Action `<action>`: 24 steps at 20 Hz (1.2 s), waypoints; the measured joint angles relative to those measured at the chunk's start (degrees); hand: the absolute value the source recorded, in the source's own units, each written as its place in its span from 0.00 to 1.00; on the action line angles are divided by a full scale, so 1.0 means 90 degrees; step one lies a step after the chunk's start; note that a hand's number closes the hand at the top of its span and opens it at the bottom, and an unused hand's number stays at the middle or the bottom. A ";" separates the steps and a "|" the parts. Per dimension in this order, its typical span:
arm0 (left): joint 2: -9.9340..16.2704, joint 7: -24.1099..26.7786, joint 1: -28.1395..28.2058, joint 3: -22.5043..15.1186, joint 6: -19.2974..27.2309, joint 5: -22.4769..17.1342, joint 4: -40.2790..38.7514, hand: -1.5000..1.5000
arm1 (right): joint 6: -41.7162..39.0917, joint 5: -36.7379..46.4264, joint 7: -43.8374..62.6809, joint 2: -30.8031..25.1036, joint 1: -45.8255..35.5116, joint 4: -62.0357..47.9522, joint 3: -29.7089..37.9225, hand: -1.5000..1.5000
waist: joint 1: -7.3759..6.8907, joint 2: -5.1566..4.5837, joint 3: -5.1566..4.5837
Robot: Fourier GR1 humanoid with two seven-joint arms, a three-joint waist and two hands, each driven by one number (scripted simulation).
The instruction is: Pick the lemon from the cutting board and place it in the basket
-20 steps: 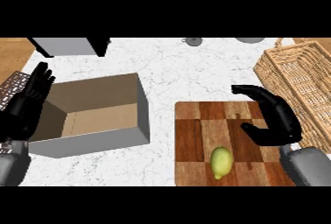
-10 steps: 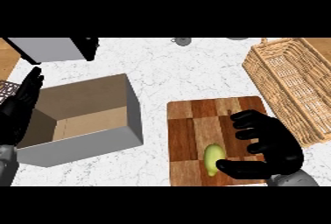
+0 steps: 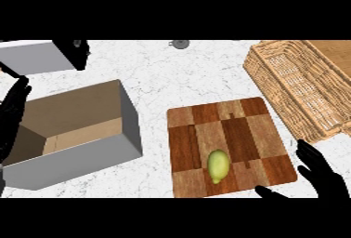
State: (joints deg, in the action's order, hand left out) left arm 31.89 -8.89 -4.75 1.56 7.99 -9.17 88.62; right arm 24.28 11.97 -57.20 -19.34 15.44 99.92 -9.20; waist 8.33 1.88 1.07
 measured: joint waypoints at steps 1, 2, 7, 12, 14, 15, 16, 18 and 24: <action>-0.0010 -0.0034 0.0021 0.0026 0.0021 -0.0007 0.0040 0.50 | 0.0112 0.0247 0.0057 -0.0130 0.0294 0.0059 0.0062 0.00 | 0.0016 -0.0003 -0.0010; -0.0023 -0.0066 0.0026 0.0035 0.0021 -0.0018 0.0075 0.50 | 0.0205 0.0486 0.0125 -0.0272 0.0569 0.0124 0.0129 0.00 | 0.0015 -0.0012 -0.0018; -0.0132 -0.0118 -0.0005 -0.0039 0.0088 0.0099 0.0223 0.50 | 0.0487 0.1636 0.0486 -0.0732 0.2048 0.0540 0.0132 0.00 | -0.0098 -0.0065 -0.0038; -0.0352 -0.0134 -0.0185 -0.0247 0.0157 0.0269 0.0245 0.50 | 0.0755 0.2623 0.0891 -0.0684 0.3320 0.1261 -0.0157 0.00 | -0.0341 -0.0103 -0.0037; -0.0418 -0.0177 -0.0330 -0.0304 0.0165 0.0324 0.0182 0.50 | 0.0856 0.2997 0.1082 -0.0562 0.3725 0.1558 -0.0330 0.00 | -0.0429 -0.0118 -0.0037; -0.0443 -0.0192 -0.0407 -0.0328 0.0159 0.0357 0.0120 0.50 | 0.0901 0.3113 0.1138 -0.0516 0.3911 0.1682 -0.0377 0.00 | -0.0465 -0.0120 -0.0034; -0.0476 -0.0226 -0.0463 -0.0371 0.0166 0.0403 0.0102 0.50 | 0.0952 0.3270 0.1231 -0.0434 0.4046 0.1792 -0.0444 0.00 | -0.0512 -0.0123 -0.0033; -0.0541 -0.0222 -0.0542 -0.0429 0.0161 0.0477 0.0040 0.50 | 0.1031 0.3434 0.1337 -0.0293 0.4267 0.2004 -0.0555 0.00 | -0.0585 -0.0121 -0.0026; -0.0678 -0.0189 -0.0749 -0.0473 0.0068 0.0563 -0.0145 0.50 | 0.1251 0.3697 0.1607 0.0136 0.4448 0.2377 -0.0743 0.00 | -0.0735 -0.0119 -0.0012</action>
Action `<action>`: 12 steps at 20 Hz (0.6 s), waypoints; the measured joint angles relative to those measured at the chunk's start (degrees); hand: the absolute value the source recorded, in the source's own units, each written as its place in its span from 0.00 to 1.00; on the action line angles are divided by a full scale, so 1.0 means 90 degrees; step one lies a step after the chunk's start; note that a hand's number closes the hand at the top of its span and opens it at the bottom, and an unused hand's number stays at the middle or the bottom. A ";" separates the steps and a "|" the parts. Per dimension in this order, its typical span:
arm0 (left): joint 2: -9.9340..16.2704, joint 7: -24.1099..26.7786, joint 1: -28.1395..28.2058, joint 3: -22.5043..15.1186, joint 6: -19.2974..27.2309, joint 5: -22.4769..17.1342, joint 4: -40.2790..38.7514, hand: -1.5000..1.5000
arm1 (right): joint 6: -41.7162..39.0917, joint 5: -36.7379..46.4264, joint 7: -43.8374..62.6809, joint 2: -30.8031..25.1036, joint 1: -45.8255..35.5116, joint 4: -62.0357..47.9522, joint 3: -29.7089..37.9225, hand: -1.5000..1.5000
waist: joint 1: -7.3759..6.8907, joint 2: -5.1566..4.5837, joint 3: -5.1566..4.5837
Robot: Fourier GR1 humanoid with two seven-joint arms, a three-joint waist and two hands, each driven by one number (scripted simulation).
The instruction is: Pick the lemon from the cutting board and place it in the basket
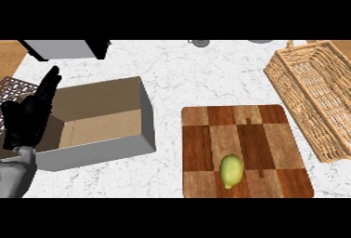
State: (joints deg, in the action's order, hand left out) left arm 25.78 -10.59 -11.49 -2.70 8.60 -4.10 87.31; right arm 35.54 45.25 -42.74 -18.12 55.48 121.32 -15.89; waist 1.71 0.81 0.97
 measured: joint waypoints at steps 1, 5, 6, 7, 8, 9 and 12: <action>-0.0034 0.0004 -0.0013 -0.0013 -0.0001 0.0019 0.0007 0.50 | 0.0031 0.0053 0.0059 0.0077 -0.0031 -0.0005 -0.0007 0.00 | -0.0026 0.0000 0.0001; -0.0102 -0.0029 -0.0126 -0.0019 -0.0021 0.0114 -0.0101 0.50 | 0.0142 0.0237 0.0179 0.0344 -0.0193 -0.0176 -0.0089 0.00 | -0.0076 0.0004 0.0009; -0.0118 -0.0014 -0.0133 -0.0018 -0.0037 0.0127 -0.0113 0.50 | 0.0143 0.0246 0.0205 0.0372 -0.0246 -0.0201 -0.0084 0.00 | -0.0089 0.0005 0.0012; -0.0122 -0.0067 -0.0189 -0.0012 -0.0056 0.0134 -0.0139 0.50 | 0.0136 0.0302 0.0240 0.0411 -0.0324 -0.0267 -0.0093 0.00 | -0.0101 0.0001 0.0007; -0.0141 -0.0030 -0.0197 0.0004 -0.0086 0.0122 -0.0168 0.50 | 0.0131 0.0324 0.0266 0.0452 -0.0406 -0.0350 -0.0103 0.00 | -0.0112 0.0003 0.0013; -0.0164 -0.0064 -0.0204 -0.0017 -0.0065 0.0171 -0.0140 0.50 | 0.0112 0.0360 0.0315 0.0487 -0.0477 -0.0400 -0.0103 0.00 | -0.0128 0.0002 0.0009; -0.0236 -0.0008 -0.0208 -0.0026 -0.0045 0.0266 -0.0153 0.50 | 0.0060 0.0546 0.0444 0.0651 -0.0842 -0.0736 -0.0142 0.00 | -0.0168 0.0004 0.0016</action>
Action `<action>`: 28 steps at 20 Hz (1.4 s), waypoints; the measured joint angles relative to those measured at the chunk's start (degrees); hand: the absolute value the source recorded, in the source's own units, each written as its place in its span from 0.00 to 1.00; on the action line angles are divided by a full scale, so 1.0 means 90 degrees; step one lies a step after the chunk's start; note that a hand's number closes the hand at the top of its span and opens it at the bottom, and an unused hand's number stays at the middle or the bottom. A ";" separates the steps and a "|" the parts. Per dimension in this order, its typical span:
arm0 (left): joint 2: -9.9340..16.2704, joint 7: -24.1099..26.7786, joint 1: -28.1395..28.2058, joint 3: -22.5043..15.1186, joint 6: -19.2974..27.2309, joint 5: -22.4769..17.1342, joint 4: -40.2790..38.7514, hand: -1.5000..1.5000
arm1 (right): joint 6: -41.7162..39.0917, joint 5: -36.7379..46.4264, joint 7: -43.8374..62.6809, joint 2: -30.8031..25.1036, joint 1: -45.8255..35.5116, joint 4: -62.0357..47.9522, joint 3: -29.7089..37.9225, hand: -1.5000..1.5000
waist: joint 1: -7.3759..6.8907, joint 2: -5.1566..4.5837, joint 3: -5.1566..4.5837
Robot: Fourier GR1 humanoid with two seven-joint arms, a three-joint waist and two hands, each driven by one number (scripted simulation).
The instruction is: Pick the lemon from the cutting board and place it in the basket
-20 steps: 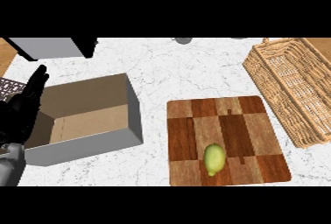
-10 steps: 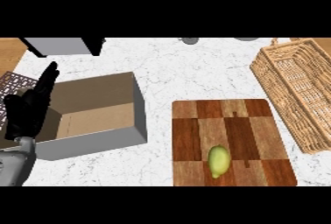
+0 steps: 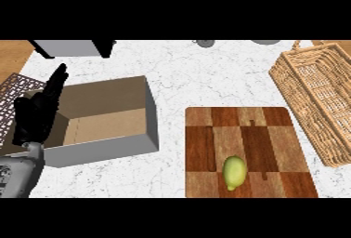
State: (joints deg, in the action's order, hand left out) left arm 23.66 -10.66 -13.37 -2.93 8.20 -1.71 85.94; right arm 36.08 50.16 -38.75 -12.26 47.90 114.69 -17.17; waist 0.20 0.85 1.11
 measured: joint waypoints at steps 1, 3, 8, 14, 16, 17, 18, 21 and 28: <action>-0.0007 -0.0038 -0.0010 0.0001 -0.0025 -0.0008 0.0031 0.50 | -0.0017 0.0090 0.0072 0.0084 -0.0139 -0.0111 -0.0022 0.00 | -0.0015 -0.0005 -0.0007; -0.0035 -0.0011 -0.0011 0.0007 -0.0051 0.0017 0.0012 0.50 | -0.0049 0.0227 0.0177 0.0198 -0.0328 -0.0282 -0.0051 0.00 | -0.0019 -0.0004 -0.0002; -0.0069 -0.0036 -0.0071 0.0039 -0.0127 0.0075 -0.0046 0.50 | -0.0189 0.0566 0.0512 0.0469 -0.0922 -0.0615 -0.0025 0.00 | -0.0030 -0.0003 0.0002; -0.0122 -0.0123 -0.0130 0.0095 -0.0171 0.0158 -0.0091 0.50 | -0.0286 0.0905 0.0790 0.0760 -0.1571 -0.1063 -0.0020 0.00 | -0.0032 -0.0001 0.0004; -0.0150 -0.0132 -0.0104 0.0120 -0.0195 0.0147 -0.0060 0.50 | -0.0339 0.1045 0.0899 0.0834 -0.1712 -0.1129 -0.0039 0.00 | -0.0035 -0.0001 0.0000; -0.0138 -0.0178 -0.0160 0.0158 -0.0249 0.0103 -0.0099 0.50 | -0.0341 0.1111 0.0948 0.0891 -0.1801 -0.1208 -0.0044 0.00 | -0.0027 -0.0005 -0.0004; -0.0164 -0.0196 -0.0111 0.0143 -0.0236 0.0127 -0.0030 0.50 | -0.0354 0.1195 0.1022 0.0961 -0.1829 -0.1227 -0.0084 0.00 | -0.0033 -0.0003 -0.0007; -0.0191 -0.0221 -0.0136 0.0164 -0.0238 0.0189 -0.0042 0.50 | -0.0508 0.1265 0.1171 0.1019 -0.2135 -0.1371 -0.0021 0.00 | -0.0033 -0.0004 -0.0006; -0.0276 -0.0114 -0.0041 0.0242 -0.0308 0.0212 0.0011 0.50 | -0.0637 0.1438 0.1428 0.1136 -0.2460 -0.1739 0.0054 0.00 | -0.0019 0.0004 0.0003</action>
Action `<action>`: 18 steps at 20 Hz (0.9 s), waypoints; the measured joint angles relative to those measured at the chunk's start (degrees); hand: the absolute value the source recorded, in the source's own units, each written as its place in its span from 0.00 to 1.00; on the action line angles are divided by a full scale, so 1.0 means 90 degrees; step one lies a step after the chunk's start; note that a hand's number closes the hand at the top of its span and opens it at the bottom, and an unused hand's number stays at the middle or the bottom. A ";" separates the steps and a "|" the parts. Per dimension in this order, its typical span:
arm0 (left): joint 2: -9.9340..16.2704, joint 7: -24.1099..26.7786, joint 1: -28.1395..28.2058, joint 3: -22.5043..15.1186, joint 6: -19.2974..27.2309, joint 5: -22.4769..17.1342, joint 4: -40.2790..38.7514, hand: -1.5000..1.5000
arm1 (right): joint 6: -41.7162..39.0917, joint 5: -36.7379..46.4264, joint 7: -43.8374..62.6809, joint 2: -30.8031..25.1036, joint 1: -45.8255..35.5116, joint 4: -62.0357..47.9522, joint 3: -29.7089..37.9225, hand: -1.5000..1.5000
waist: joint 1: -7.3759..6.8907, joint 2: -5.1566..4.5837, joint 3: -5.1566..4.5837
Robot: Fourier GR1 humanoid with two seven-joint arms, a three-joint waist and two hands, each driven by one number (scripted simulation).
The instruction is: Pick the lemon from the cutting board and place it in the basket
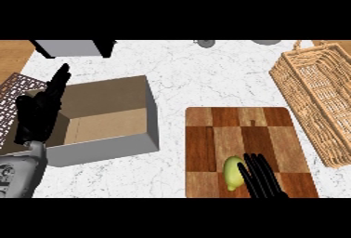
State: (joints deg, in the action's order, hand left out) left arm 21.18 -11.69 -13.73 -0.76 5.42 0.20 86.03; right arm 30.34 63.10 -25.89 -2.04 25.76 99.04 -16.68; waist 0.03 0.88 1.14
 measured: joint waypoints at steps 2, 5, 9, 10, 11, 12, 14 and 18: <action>-0.0028 -0.0054 -0.0011 -0.0005 0.0026 0.0075 0.0016 0.50 | -0.0002 0.0000 0.0032 0.0024 -0.0079 -0.0088 0.0029 0.00 | 0.0004 0.0008 -0.0012; -0.0045 -0.0072 -0.0010 0.0020 0.0003 0.0118 0.0013 0.50 | -0.0063 -0.0010 0.0057 0.0014 -0.0185 -0.0201 0.0062 0.00 | 0.0010 0.0023 -0.0031; -0.0085 -0.0107 -0.0024 0.0024 -0.0008 0.0206 0.0030 0.50 | -0.0116 0.0095 0.0280 0.0093 -0.0521 -0.0375 0.0030 0.00 | 0.0003 0.0040 -0.0062; -0.0081 -0.0079 -0.0014 0.0054 -0.0044 0.0179 0.0021 0.50 | -0.0147 0.0108 0.0309 0.0100 -0.0577 -0.0386 0.0037 0.00 | 0.0006 0.0040 -0.0060; -0.0073 -0.0089 -0.0056 0.0084 -0.0082 0.0161 -0.0031 0.50 | -0.0150 0.0089 0.0290 0.0092 -0.0618 -0.0424 0.0050 0.00 | 0.0017 0.0043 -0.0057; -0.0089 -0.0064 -0.0044 0.0085 -0.0086 0.0178 -0.0026 0.50 | -0.0152 0.0077 0.0322 0.0102 -0.0661 -0.0450 0.0048 0.00 | 0.0019 0.0047 -0.0055; -0.0106 -0.0079 -0.0039 0.0101 -0.0113 0.0185 -0.0016 0.50 | -0.0099 0.0048 0.0334 0.0115 -0.0750 -0.0548 0.0065 0.00 | 0.0019 0.0053 -0.0064; -0.0129 -0.0117 -0.0059 0.0153 -0.0177 0.0178 -0.0007 0.50 | -0.0117 0.0354 0.0441 0.0084 -0.0826 -0.0570 0.0038 1.00 | 0.0032 0.0055 -0.0079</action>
State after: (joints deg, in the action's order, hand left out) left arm 20.02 -12.74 -14.26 0.62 3.83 1.80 85.97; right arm 29.29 66.28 -21.92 -1.28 18.33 93.91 -16.33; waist 0.32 1.38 0.43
